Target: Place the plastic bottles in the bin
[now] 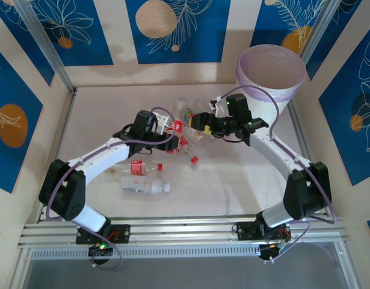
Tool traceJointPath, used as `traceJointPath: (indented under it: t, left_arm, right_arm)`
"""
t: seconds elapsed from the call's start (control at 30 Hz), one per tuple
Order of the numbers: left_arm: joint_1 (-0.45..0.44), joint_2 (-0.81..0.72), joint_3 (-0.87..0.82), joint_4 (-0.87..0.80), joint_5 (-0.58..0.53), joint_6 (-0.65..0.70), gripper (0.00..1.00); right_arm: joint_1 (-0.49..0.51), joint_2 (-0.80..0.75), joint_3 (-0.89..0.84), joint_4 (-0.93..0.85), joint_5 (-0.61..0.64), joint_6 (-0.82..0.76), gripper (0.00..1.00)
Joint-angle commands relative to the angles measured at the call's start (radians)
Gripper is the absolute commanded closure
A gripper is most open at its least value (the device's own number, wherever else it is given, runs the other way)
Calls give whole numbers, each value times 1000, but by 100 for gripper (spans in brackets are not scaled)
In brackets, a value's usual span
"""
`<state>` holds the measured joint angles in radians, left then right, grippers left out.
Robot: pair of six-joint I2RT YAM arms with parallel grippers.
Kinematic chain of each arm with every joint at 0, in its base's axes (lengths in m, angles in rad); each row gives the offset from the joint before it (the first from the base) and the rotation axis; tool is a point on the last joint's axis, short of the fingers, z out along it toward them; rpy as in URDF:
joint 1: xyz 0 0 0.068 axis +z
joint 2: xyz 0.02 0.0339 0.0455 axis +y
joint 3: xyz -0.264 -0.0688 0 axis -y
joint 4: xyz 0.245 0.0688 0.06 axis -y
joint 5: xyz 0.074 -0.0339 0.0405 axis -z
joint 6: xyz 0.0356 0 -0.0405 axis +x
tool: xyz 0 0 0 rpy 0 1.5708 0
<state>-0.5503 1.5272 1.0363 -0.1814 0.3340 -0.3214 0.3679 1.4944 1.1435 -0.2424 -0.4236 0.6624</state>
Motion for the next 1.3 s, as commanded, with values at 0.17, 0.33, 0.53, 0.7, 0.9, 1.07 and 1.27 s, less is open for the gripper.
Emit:
traceJointPath:
  t: [0.17,0.33,0.53,0.7,0.9,1.07,1.27]
  left_arm:
    - [-36,-47,-48,73,78,51,63]
    - [-45,-67,-61,93,75,52,63]
    - [-49,-74,-66,121,77,44,63]
    - [-50,-75,-62,124,59,41,62]
    - [-51,-83,-69,119,38,33,32]
    - [-51,-131,-74,66,-1,5,0]
    - [-47,-238,-78,-119,-117,-51,0]
  right_arm:
    - [25,174,111,138,-51,87,12]
    - [51,245,163,141,-50,93,12]
    - [75,310,200,149,-62,117,20]
    - [78,310,218,119,-50,99,34]
    - [75,291,235,78,-16,65,46]
    - [74,291,293,19,33,8,50]
    - [50,287,410,-82,136,-120,55]
